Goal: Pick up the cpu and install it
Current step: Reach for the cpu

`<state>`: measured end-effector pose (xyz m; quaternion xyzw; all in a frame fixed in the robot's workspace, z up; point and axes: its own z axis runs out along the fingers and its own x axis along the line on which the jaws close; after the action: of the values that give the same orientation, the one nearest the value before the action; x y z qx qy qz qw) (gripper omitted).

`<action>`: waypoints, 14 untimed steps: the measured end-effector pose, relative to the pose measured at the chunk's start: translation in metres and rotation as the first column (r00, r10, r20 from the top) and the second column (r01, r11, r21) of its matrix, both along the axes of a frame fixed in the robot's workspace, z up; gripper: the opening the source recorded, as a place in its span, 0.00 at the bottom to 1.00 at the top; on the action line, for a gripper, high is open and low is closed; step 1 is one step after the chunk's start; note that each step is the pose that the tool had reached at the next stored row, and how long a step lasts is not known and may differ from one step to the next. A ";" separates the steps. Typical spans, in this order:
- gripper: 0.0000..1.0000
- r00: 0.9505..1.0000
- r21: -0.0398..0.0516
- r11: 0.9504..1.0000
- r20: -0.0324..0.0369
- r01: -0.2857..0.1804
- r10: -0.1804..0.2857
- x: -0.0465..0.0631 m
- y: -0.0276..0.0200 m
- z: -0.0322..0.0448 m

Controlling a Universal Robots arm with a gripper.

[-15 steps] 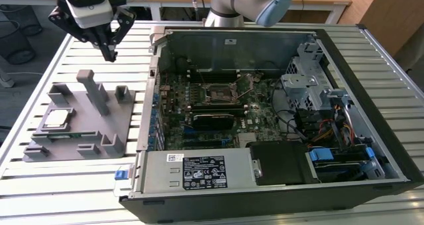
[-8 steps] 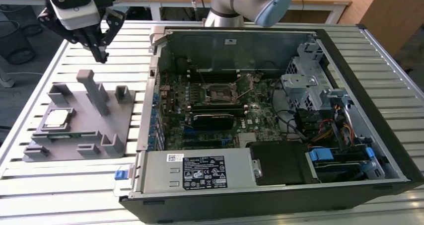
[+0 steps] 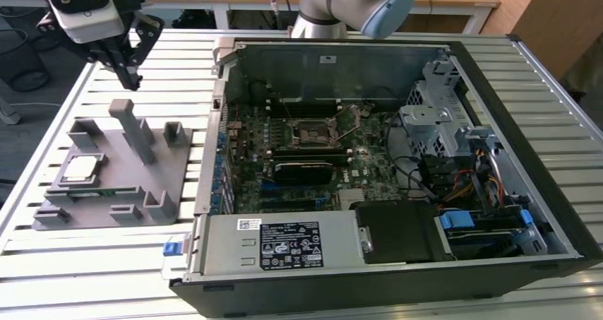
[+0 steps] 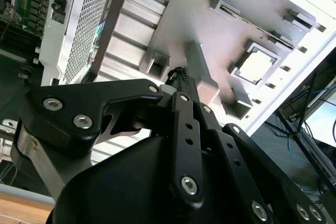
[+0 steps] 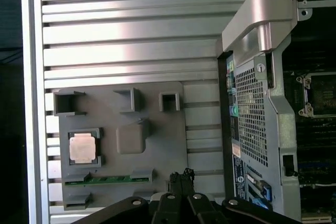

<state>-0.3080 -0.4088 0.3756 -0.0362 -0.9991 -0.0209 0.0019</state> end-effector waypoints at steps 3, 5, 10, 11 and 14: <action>0.11 1.000 0.000 1.000 0.000 0.000 0.000 -0.005 0.0000 -0.0004; 0.11 1.000 0.000 1.000 0.000 0.000 0.000 -0.008 0.0000 -0.0005; 0.11 1.000 0.000 1.000 0.000 0.000 0.000 -0.014 0.0001 -0.0009; 0.11 1.000 0.000 1.000 0.000 0.000 0.000 -0.015 0.0001 -0.0009; 0.11 1.000 0.000 1.000 0.000 0.000 0.000 -0.019 0.0001 -0.0012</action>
<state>-0.3266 -0.4087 0.3744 -0.0362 -0.9991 -0.0209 0.0019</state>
